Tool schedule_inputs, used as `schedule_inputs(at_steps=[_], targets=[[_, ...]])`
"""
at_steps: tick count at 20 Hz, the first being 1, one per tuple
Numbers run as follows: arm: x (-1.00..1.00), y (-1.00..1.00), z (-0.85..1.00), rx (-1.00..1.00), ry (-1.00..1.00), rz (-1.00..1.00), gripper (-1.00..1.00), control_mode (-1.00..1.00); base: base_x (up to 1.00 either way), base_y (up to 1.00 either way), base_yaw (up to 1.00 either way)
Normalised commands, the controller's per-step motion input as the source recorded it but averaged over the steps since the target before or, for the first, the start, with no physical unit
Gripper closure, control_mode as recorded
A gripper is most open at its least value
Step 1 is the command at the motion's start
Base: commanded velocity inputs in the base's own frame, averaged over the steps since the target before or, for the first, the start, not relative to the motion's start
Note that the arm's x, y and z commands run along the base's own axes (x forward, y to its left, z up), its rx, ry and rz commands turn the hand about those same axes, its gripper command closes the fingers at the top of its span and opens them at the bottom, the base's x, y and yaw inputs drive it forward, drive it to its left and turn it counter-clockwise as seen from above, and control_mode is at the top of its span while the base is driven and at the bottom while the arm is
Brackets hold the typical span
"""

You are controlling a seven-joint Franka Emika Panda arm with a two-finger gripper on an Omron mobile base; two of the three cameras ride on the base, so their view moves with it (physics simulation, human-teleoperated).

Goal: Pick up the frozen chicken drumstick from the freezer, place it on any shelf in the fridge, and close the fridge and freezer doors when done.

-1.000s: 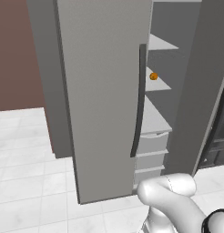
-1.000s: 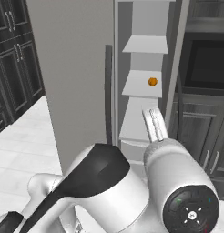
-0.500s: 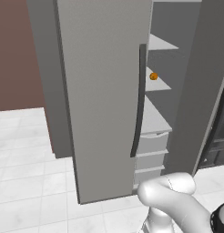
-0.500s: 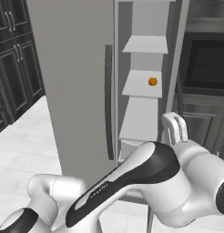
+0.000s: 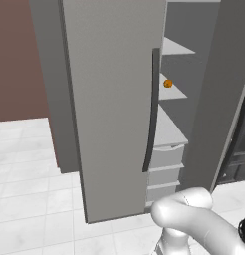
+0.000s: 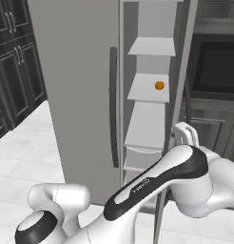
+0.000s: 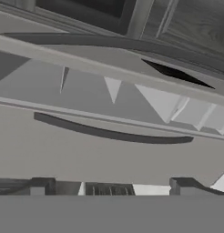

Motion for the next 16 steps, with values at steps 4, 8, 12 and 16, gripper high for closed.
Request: schedule_inputs(at_steps=[4,8,12,16], targets=[[0.44,-0.24,-0.29,0.00,-0.07,0.11,-1.00,-1.00,0.00,0.00,0.00],[0.36,-0.14,-0.43,-0.01,-0.04,0.02,-1.00,-1.00,0.00,0.00,0.00],[0.50,-0.13,-0.31,0.00,-0.05,0.01,-1.00,-1.00,0.00,0.00,0.00],[0.49,-0.06,-0.28,0.00,-0.08,0.00,-1.00,-1.00,0.00,0.00,0.00]])
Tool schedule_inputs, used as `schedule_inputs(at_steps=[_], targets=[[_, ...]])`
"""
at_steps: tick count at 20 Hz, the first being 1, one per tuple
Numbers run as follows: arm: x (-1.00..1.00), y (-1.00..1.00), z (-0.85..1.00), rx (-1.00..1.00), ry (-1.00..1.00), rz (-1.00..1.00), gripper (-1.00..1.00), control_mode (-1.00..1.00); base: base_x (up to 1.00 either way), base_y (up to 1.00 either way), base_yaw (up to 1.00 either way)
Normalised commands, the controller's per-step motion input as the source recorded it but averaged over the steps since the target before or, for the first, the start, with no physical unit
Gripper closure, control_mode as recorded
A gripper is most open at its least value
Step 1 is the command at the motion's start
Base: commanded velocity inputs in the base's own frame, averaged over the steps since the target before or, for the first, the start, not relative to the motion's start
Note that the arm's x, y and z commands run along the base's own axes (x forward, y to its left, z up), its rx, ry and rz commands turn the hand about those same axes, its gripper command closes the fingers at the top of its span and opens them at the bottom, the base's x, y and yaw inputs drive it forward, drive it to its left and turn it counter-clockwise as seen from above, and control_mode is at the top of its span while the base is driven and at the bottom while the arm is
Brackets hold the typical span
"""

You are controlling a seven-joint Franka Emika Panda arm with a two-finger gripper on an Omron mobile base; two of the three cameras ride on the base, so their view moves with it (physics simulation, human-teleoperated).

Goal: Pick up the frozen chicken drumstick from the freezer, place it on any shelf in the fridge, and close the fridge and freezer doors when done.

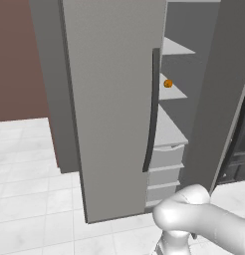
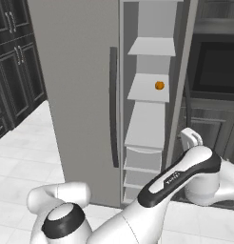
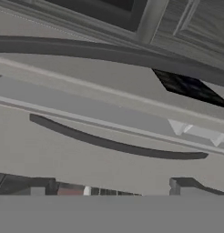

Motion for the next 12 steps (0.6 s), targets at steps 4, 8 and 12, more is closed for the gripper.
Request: schedule_inputs(at_steps=[4,8,12], targets=[[0.35,-0.24,-0.31,0.00,-0.08,0.00,-1.00,-1.00,0.00,0.00,0.00],[0.41,-0.21,-0.22,0.00,-0.04,0.00,-1.00,-1.00,0.00,0.00,0.00],[0.51,-0.19,-0.21,0.00,-0.01,0.00,-1.00,-1.00,0.00,0.00,0.00]])
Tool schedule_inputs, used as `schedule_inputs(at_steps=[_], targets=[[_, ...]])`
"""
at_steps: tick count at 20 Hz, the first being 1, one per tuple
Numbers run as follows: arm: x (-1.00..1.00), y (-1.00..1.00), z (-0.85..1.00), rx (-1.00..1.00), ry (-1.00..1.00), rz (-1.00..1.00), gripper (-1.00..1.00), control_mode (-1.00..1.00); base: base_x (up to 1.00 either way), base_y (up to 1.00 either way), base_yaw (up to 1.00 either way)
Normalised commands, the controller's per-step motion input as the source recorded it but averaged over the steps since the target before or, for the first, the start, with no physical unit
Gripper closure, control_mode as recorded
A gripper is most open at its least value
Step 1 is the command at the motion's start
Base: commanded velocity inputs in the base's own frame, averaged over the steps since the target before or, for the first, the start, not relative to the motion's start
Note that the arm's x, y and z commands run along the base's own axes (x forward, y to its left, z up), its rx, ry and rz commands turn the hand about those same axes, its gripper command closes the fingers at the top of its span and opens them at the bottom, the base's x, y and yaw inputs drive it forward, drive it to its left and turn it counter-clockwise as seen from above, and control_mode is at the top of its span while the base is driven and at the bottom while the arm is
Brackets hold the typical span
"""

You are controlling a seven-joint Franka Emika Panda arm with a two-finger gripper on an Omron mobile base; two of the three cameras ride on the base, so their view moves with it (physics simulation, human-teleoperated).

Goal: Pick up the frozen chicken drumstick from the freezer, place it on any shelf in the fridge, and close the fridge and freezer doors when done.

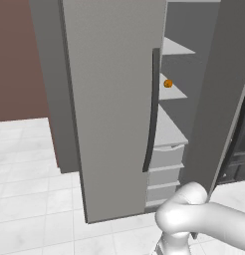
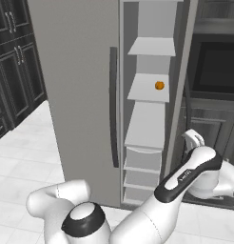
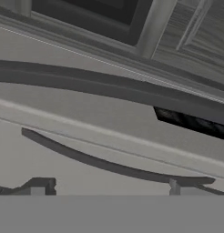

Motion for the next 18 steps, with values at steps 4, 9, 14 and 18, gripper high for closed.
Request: schedule_inputs(at_steps=[4,9,14,18], targets=[[0.39,-0.24,-0.22,0.00,0.00,0.00,-1.00,-1.00,0.00,0.00,0.00],[0.33,-0.25,-0.20,0.00,0.00,0.00,-1.00,-1.00,0.00,0.00,0.00],[0.31,-0.18,-0.16,0.00,0.00,0.00,-1.00,-1.00,0.00,0.00,0.00],[0.58,0.00,-0.14,0.00,0.00,0.00,-1.00,-1.00,0.00,0.00,0.00]])
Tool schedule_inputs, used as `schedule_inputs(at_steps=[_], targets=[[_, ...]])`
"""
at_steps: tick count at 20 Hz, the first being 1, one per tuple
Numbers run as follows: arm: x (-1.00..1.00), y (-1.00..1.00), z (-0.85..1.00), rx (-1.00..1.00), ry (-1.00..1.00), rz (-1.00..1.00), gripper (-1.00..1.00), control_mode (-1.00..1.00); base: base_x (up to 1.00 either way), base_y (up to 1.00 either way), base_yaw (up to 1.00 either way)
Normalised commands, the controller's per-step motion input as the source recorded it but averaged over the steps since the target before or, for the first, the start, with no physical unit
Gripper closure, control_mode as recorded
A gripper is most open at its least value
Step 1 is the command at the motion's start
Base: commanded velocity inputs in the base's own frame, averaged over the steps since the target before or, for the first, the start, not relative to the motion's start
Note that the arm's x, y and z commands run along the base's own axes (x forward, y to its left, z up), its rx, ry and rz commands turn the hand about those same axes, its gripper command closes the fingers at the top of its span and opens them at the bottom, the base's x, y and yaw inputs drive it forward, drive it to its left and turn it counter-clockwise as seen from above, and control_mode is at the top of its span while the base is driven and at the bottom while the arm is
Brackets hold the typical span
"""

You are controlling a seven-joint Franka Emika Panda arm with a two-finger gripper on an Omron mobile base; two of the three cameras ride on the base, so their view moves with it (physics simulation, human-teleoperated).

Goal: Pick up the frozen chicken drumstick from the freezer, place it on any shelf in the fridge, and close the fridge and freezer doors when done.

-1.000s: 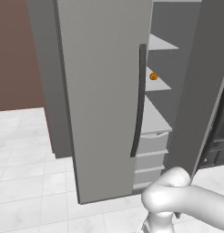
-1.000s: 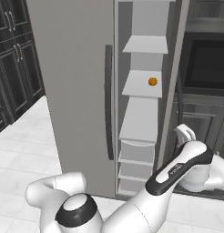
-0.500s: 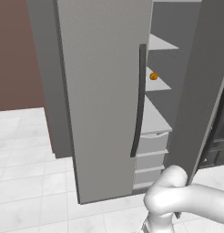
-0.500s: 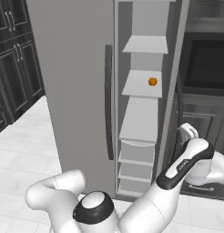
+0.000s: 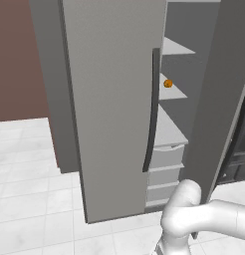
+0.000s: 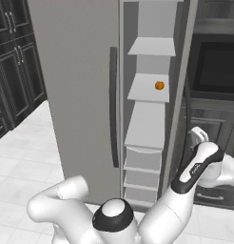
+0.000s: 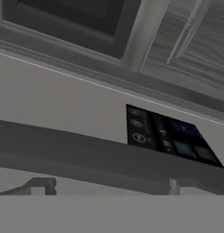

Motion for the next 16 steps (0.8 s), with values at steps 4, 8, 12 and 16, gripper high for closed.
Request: schedule_inputs(at_steps=[4,8,12,16], targets=[[0.55,0.00,-0.08,0.00,0.00,0.00,-1.00,-1.00,0.00,0.00,0.00],[0.41,0.00,-0.04,0.00,0.00,0.00,-1.00,-1.00,0.00,0.00,0.00],[0.15,0.38,0.00,0.00,0.00,0.02,-1.00,-1.00,0.00,0.00,0.00],[0.31,0.81,0.00,-0.01,0.00,0.02,-1.00,-1.00,0.00,0.00,0.00]])
